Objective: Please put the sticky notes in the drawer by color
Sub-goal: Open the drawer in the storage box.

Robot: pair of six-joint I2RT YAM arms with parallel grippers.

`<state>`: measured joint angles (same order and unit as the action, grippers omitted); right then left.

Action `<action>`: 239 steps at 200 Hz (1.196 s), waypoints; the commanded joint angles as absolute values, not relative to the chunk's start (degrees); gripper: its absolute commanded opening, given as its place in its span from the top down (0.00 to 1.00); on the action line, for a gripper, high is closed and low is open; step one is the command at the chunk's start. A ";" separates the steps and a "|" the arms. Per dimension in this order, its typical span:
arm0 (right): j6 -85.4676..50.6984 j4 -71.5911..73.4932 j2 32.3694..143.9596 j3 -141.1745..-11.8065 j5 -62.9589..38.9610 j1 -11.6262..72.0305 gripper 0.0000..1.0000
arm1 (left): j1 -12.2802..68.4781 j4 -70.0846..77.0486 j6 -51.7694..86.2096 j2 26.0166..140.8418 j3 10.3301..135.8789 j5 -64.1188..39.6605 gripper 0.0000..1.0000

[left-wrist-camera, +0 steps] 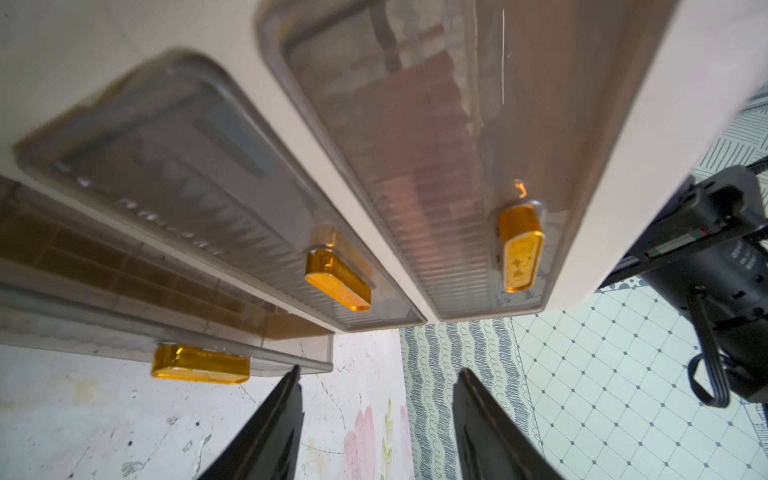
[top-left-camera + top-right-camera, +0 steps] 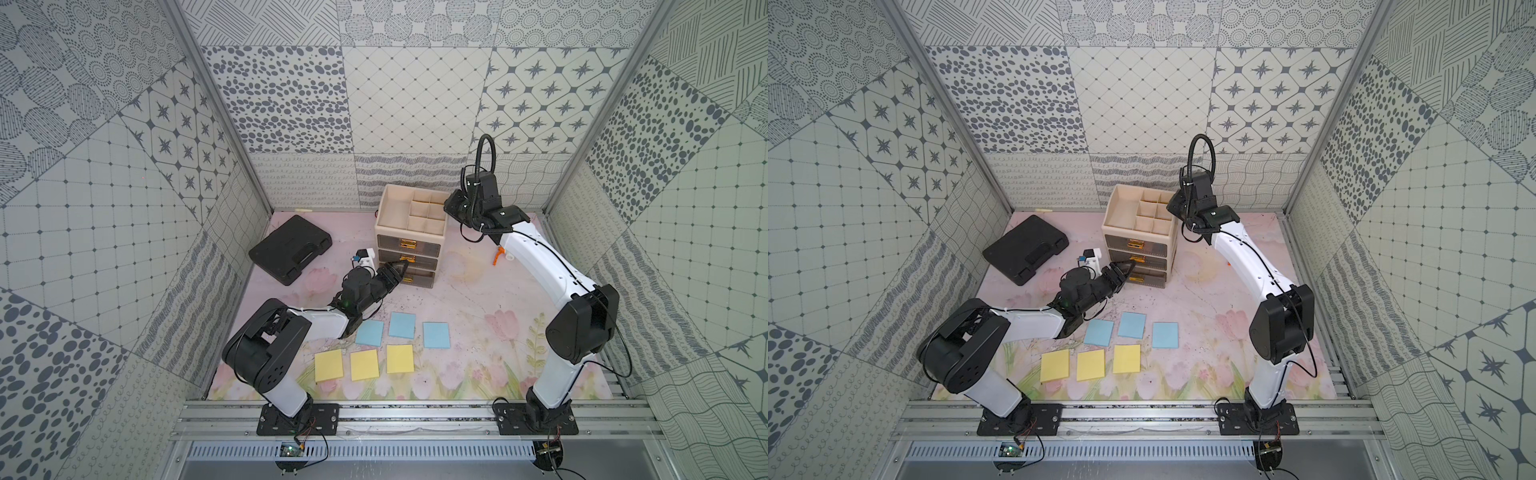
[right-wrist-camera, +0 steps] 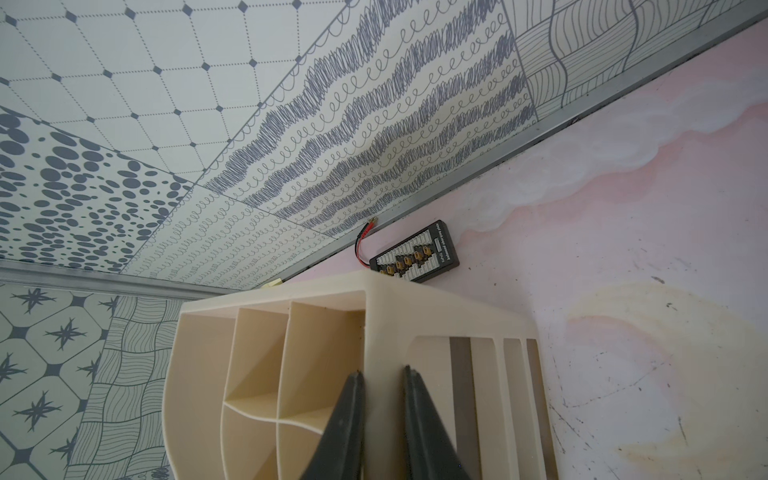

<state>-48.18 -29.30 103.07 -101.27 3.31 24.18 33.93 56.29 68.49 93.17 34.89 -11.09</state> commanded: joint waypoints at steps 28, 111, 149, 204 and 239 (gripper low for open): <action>-49.91 -38.43 101.68 -92.94 1.27 26.26 0.84 | 32.71 63.65 69.25 95.53 35.14 -12.46 0.45; -51.35 -36.36 99.76 -90.00 1.51 27.16 0.85 | 31.33 68.57 70.84 100.62 34.92 -12.67 0.54; -51.64 -35.25 99.39 -89.21 1.05 27.40 0.85 | 30.78 71.63 71.64 102.81 34.78 -12.39 0.56; -51.98 -33.86 98.68 -87.73 0.93 27.72 0.87 | 30.61 73.10 72.14 103.26 34.65 -12.57 0.59; -52.07 -33.58 98.10 -87.46 1.14 27.78 0.87 | 30.68 73.26 72.59 102.87 34.77 -13.01 0.60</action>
